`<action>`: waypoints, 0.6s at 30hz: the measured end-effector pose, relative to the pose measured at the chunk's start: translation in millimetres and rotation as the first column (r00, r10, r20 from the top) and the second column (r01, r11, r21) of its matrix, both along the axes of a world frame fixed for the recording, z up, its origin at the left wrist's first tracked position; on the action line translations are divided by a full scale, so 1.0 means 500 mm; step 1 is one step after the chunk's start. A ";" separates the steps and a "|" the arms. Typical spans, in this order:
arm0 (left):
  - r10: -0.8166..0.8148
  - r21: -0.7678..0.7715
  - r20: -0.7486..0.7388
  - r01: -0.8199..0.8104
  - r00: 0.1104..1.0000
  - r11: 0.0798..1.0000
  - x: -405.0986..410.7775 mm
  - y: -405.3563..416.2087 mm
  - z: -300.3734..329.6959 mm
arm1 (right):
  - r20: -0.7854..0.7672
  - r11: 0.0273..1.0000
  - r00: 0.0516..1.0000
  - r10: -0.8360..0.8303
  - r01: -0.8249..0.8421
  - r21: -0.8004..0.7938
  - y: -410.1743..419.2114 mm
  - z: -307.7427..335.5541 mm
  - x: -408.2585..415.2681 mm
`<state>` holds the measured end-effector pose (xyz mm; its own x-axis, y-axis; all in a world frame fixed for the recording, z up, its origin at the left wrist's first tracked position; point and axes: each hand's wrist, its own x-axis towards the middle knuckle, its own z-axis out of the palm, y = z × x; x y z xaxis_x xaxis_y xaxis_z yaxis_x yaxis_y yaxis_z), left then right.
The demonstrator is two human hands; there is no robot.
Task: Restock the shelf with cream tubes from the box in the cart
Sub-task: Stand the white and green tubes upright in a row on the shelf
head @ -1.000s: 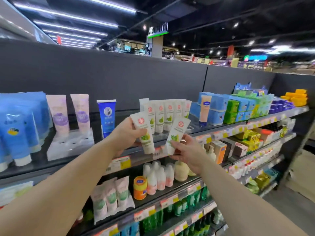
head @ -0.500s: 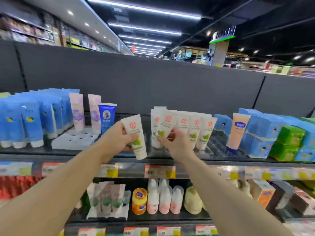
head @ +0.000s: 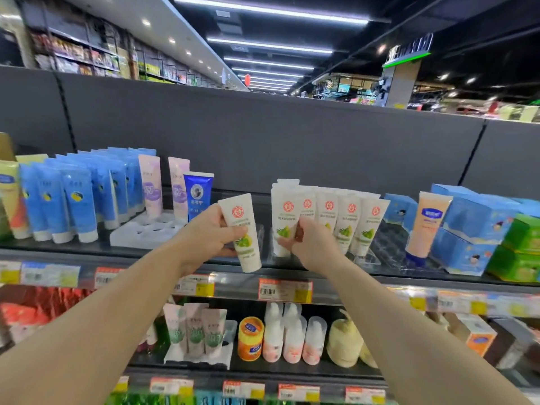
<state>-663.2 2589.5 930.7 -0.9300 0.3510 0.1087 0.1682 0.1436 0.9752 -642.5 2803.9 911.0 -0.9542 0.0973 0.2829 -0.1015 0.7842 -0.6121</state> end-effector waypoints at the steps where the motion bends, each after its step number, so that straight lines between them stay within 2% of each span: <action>1: -0.006 -0.001 -0.001 0.006 1.000 1.000 0.000 0.001 0.001 | 0.016 1.000 1.000 -0.006 0.005 0.015 -0.002 -0.001 0.000; 9: -0.050 -0.017 0.015 0.050 0.999 0.999 0.008 0.004 0.017 | 0.095 0.995 0.992 -0.082 0.075 0.073 -0.011 -0.010 -0.001; 12: -0.068 -0.043 -0.008 0.067 0.998 0.997 0.014 0.012 0.021 | 0.059 0.986 0.990 -0.125 0.130 -0.106 -0.003 -0.010 0.022; 14: -0.090 -0.066 -0.038 0.088 0.995 0.994 0.018 0.021 0.030 | -0.076 0.954 0.979 -0.187 0.163 -0.251 0.006 -0.003 0.054; 16: -0.123 -0.076 -0.067 0.118 0.990 0.990 0.023 0.038 0.040 | -0.134 0.966 0.986 -0.104 0.068 -0.250 0.014 0.008 0.086; 18: -0.148 -0.089 -0.101 0.139 0.984 0.986 0.028 0.064 0.046 | -0.036 0.986 0.998 0.049 -0.054 -0.158 0.005 0.019 0.110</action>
